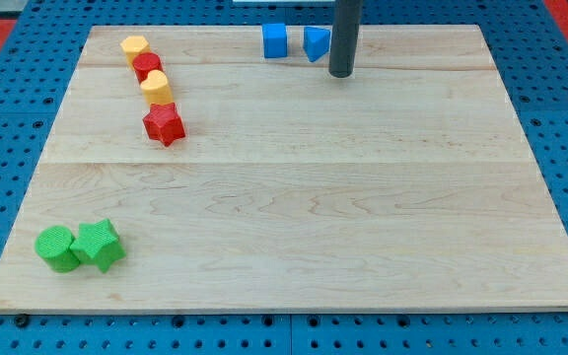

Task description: Push the yellow hexagon into the red circle

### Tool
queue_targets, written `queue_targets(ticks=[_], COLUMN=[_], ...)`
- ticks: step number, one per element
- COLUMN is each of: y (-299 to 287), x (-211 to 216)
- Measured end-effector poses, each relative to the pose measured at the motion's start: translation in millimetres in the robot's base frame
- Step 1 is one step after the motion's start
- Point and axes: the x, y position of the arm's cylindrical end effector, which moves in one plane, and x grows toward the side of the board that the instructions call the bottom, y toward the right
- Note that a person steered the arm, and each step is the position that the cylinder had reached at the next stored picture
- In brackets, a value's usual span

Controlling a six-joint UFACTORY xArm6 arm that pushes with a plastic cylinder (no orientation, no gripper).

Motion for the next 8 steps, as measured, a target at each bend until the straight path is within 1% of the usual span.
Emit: queue_targets(ticks=[1, 2, 3, 4, 5, 7, 8], y=[-52, -92, -134, -151, -197, -311, -341], x=[-10, -37, -51, -57, -62, -62, -62])
